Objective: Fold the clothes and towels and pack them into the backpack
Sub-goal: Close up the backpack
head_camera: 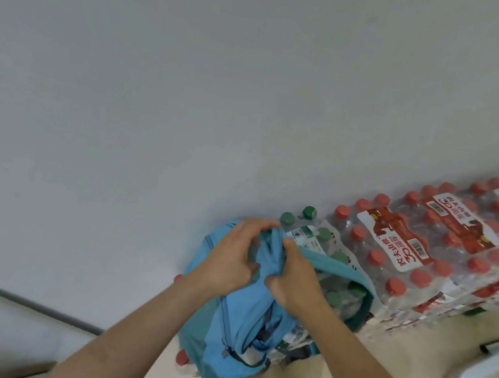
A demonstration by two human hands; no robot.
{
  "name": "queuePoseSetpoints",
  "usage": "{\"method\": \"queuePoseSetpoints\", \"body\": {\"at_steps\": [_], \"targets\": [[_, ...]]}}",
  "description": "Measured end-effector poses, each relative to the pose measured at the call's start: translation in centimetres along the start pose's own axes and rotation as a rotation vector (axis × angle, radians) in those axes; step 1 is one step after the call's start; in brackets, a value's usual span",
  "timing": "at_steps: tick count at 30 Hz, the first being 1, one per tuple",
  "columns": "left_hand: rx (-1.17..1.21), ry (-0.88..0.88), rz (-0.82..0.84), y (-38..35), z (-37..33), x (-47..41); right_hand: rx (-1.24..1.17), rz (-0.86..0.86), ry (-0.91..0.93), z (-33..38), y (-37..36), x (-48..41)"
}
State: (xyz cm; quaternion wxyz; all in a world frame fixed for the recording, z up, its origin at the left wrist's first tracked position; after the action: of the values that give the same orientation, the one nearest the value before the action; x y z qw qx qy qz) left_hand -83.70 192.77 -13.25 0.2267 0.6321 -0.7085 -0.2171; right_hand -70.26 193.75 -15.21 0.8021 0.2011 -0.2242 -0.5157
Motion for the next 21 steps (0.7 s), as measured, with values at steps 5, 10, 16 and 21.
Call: {"method": "queuePoseSetpoints", "body": {"at_steps": [5,10,16,21], "targets": [[-0.782,-0.167,0.255,2.7,0.0,-2.1,-0.012,0.044,0.12,1.8,0.7,-0.5],[-0.637,-0.189,0.223,5.5,0.2,-2.0,-0.051,0.068,0.219,5.2,1.7,-1.7],[-0.64,-0.325,-0.037,11.0,-4.6,1.4,-0.143,0.046,0.321,11.9,5.9,-2.0],[-0.572,-0.31,-0.224,14.5,-13.0,2.3,-0.178,-0.075,0.519,17.5,12.4,-0.7]]}}
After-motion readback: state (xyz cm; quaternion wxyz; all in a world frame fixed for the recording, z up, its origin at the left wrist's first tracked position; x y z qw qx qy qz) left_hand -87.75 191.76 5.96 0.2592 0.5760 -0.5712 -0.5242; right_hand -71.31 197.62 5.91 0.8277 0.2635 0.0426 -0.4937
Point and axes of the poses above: each hand's wrist, its own x-axis away from the middle knuckle, its own y-axis out of the back of the hand, z = x × y, the point moved 3 cm from there along -x, towards the middle knuckle, and after that the axes turned 6 degrees about y, right-handed, at the moved point
